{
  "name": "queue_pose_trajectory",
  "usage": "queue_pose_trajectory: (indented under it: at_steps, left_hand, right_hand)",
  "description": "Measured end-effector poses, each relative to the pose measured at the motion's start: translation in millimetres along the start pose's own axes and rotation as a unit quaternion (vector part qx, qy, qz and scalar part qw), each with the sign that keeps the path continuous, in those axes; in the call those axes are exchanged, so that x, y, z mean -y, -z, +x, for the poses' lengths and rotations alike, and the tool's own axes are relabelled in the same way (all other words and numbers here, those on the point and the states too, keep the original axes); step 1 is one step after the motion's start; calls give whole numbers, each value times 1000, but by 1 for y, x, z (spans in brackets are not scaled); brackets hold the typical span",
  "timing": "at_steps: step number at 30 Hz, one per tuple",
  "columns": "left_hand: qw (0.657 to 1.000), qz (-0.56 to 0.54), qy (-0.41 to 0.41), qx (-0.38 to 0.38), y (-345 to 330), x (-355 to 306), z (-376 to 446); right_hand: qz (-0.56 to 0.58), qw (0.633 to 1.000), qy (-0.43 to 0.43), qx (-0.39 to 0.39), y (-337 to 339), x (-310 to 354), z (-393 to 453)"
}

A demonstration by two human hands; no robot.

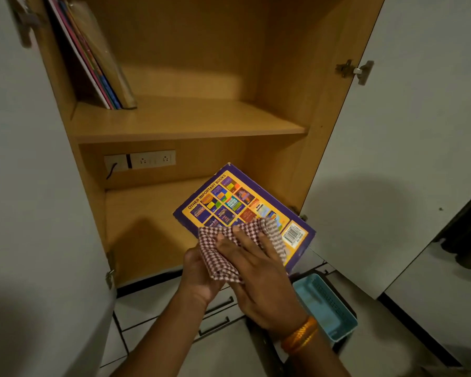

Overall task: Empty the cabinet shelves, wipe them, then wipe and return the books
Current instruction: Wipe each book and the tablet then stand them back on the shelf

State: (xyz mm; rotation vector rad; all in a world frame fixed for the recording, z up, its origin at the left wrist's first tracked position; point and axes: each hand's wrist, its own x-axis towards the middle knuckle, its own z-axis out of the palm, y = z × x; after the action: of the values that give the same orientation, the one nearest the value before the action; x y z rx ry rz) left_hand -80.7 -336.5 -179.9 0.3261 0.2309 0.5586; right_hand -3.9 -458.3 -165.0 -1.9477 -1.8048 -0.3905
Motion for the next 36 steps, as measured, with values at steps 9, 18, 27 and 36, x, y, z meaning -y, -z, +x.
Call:
queue_pose_trajectory:
  at_steps: [9, 18, 27, 36]
  left_hand:
    - [998, 27, -46, 36, 5, 3, 9]
    - [997, 54, -33, 41, -4, 16, 9]
    - [999, 16, -24, -19, -2, 13, 7]
    - [994, 54, -87, -24, -3, 24, 8]
  right_hand:
    - [41, 976, -189, -96, 18, -43, 2]
    - [39, 980, -185, -57, 19, -46, 39]
    - [-29, 997, -61, -20, -19, -32, -32]
    - [228, 919, -294, -127, 19, -93, 1]
